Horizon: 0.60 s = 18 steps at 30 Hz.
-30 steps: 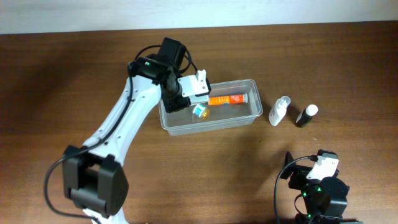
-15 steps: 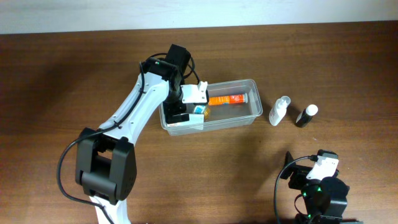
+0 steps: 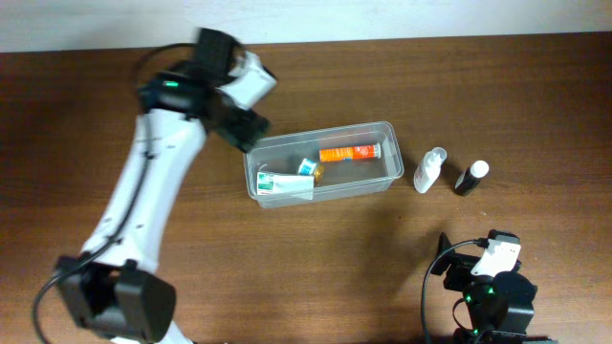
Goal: Pack container
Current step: 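Lift the left arm away to a raised pose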
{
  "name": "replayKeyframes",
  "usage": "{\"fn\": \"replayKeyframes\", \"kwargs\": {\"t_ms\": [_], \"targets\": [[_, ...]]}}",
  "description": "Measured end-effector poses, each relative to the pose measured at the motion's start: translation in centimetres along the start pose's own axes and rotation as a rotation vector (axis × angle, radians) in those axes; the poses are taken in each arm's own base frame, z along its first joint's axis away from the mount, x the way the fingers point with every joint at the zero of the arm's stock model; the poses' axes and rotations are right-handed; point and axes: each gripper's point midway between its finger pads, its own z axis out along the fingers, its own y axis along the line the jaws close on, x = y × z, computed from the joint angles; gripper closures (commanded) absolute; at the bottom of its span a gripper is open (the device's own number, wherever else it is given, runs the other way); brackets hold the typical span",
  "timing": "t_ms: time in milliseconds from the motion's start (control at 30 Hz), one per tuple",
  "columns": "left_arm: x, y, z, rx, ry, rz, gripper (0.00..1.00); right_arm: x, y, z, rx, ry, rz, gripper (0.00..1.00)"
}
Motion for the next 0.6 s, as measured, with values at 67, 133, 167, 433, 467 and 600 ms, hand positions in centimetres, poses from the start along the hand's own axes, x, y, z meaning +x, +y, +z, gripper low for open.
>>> {"fn": "replayKeyframes", "kwargs": {"t_ms": [67,133,167,433,467,600], "targets": [[2.2,3.6,-1.0,-0.043,0.022,-0.201,0.01,0.0,0.0,0.0,0.000,0.000,0.001,0.02],[5.4,7.3,-1.5,-0.088,0.063,-0.412,0.01,0.0,0.0,0.0,0.000,0.000,0.000,0.02],[6.2,8.2,-1.7,-0.099,0.073,-0.462,0.01,0.0,0.0,0.0,0.000,0.000,0.000,0.02],[12.6,13.2,-3.1,-0.168,0.146,-0.748,0.01,-0.1,0.0,0.0,0.000,-0.004,0.000,0.01],[12.8,13.4,-3.1,-0.172,0.147,-0.760,0.01,-0.4,0.2,0.0,-0.010,-0.015,0.000,0.02],[13.0,13.7,-3.2,-0.177,0.145,-0.776,0.01,-2.7,2.6,-0.2,-0.148,-0.108,0.014,0.02]]}}
